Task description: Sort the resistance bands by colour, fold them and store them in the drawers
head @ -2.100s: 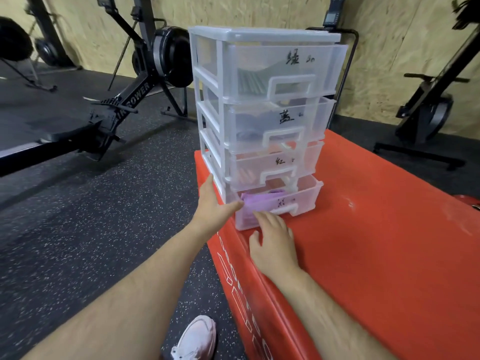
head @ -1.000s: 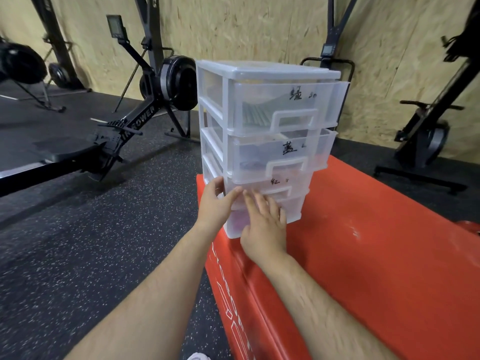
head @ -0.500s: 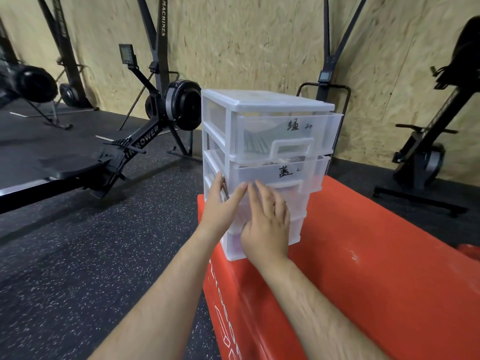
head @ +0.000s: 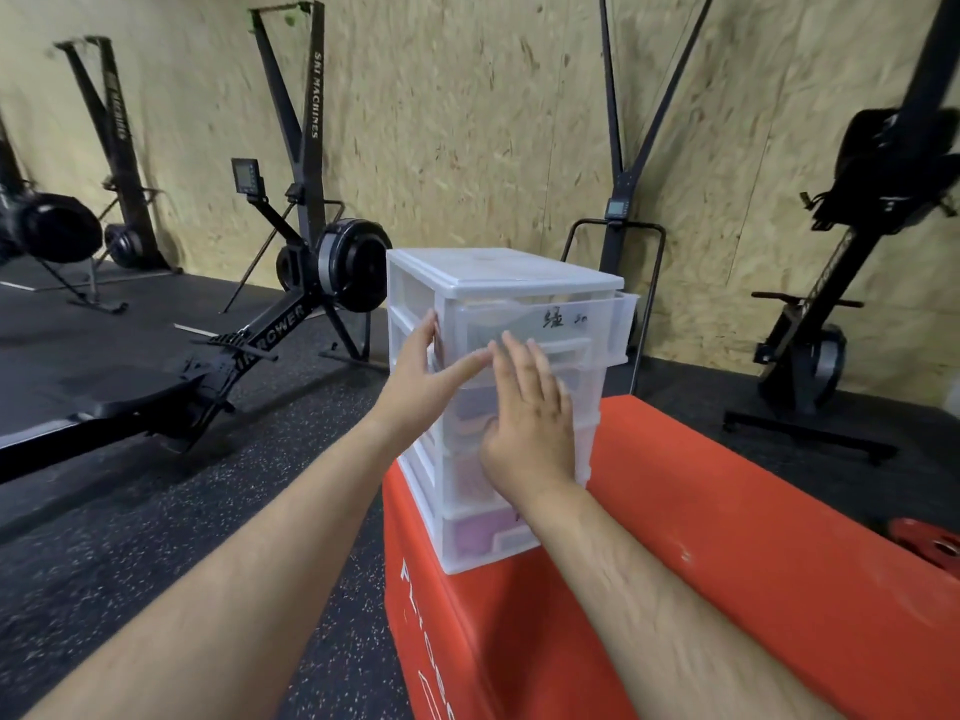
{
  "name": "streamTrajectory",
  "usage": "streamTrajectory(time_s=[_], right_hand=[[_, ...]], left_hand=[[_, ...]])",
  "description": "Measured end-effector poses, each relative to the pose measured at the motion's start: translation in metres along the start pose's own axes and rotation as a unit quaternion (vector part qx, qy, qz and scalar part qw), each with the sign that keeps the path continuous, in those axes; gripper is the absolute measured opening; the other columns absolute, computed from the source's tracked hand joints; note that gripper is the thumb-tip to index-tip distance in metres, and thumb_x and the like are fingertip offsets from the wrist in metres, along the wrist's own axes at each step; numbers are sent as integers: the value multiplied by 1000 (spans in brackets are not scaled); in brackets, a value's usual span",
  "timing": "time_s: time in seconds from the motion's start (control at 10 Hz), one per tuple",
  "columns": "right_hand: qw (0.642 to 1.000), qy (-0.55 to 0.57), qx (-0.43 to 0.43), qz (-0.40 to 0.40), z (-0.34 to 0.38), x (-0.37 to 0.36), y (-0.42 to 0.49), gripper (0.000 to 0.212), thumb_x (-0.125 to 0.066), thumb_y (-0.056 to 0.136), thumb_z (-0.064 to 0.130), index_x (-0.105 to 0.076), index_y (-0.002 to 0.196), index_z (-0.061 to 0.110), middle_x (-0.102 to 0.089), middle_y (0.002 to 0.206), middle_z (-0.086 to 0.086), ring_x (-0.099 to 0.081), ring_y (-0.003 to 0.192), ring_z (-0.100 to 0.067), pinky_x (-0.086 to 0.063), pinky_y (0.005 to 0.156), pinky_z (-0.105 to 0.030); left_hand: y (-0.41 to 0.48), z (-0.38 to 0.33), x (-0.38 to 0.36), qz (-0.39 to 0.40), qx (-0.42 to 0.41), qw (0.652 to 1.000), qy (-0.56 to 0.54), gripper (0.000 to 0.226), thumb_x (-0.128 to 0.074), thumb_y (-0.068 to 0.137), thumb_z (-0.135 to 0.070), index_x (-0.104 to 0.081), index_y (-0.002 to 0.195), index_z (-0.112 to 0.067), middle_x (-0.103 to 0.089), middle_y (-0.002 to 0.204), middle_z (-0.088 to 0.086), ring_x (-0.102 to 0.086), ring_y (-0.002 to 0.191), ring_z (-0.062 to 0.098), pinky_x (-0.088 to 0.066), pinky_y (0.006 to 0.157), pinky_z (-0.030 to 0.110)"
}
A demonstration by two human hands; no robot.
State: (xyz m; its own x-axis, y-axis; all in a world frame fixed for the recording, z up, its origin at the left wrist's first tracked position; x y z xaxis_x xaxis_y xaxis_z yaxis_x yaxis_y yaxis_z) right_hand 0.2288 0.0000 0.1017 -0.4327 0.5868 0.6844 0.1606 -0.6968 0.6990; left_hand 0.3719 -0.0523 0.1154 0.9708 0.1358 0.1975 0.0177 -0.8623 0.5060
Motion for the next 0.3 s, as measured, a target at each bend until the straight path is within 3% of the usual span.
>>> streamTrajectory(time_s=[0.1, 0.2, 0.3], right_hand=[[996, -31, -1, 85, 2, 7, 12, 80, -37, 84, 17, -14, 160, 22, -4, 168, 9, 5, 155, -17, -7, 125, -44], [986, -56, 20, 153, 7, 14, 21, 80, -42, 89, 17, -6, 161, 22, 2, 169, 7, 6, 155, -19, -4, 126, -42], [989, -47, 12, 143, 9, 29, 20, 78, -44, 90, 13, -11, 161, 21, -7, 168, 5, 0, 155, -19, -6, 125, -39]], left_hand=[[10, -13, 7, -40, -16, 996, 73, 40, -76, 83, -41, -63, 117, -25, -70, 108, -8, -65, 99, 1, -52, 81, 20], [19, -11, 16, -55, 21, 987, 149, 32, -72, 80, -50, -66, 101, -27, -71, 95, -4, -68, 88, 11, -58, 81, 40], [10, -26, 16, -59, 49, 979, 187, 30, -73, 84, -40, -62, 105, -22, -68, 99, -3, -67, 92, 17, -56, 82, 39]])
Point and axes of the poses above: each hand's wrist, its own y-axis towards the middle knuckle, its own x-axis out of the back of the hand, z = x × y, the point moved 5 cm from there along y, towards the middle knuckle
